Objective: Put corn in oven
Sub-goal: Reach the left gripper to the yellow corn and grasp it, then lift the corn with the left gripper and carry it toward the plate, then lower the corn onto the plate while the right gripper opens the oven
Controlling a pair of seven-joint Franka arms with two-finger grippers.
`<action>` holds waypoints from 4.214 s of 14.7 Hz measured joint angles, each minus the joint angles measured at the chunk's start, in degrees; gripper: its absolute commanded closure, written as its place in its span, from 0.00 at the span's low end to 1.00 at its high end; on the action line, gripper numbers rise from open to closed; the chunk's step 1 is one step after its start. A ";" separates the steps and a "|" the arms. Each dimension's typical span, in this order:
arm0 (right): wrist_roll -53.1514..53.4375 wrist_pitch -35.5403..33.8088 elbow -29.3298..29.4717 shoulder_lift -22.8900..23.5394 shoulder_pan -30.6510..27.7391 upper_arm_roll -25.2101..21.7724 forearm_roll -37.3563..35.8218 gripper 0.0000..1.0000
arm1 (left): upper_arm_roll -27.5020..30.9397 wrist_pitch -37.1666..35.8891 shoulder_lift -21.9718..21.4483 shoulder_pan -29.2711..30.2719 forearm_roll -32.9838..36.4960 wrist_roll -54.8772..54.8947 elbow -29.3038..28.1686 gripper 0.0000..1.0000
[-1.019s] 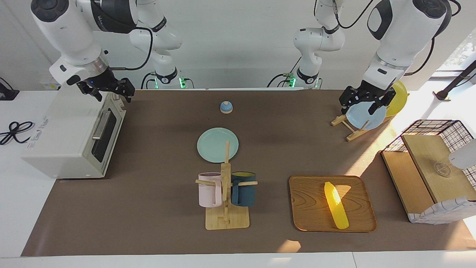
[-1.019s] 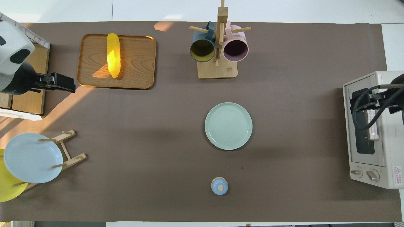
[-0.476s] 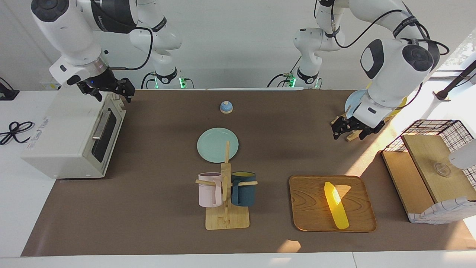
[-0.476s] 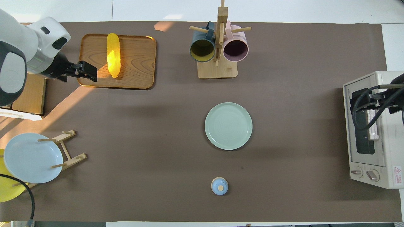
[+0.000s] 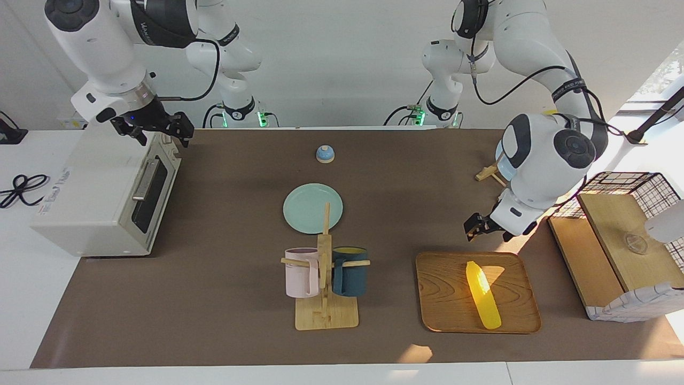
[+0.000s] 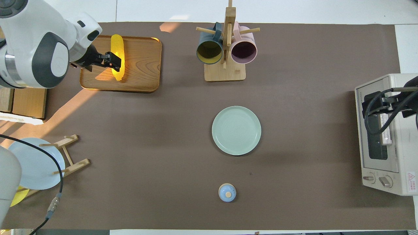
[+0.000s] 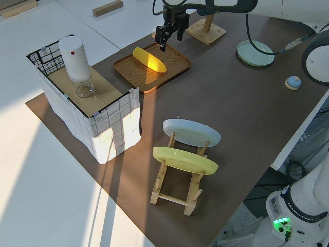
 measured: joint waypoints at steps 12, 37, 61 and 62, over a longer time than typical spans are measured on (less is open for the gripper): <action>0.00 0.00 0.00 0.02 0.03 0.00 0.00 0.00 | 0.74 13.26 12.77 0.41 0.12 3.18 5.47 0.00; 0.00 0.00 0.00 0.02 0.11 -0.01 1.38 0.00 | 0.94 3.94 11.26 0.91 -7.34 6.41 12.74 1.00; -12.35 26.38 -26.54 -6.49 -10.36 -1.52 -1.25 1.00 | -0.17 19.97 -19.67 -33.52 -7.78 -34.35 -29.81 1.00; -12.35 26.43 -26.73 -6.49 -10.36 -1.52 -1.33 1.00 | -0.13 21.60 -18.54 -34.07 -7.78 -34.79 -29.83 1.00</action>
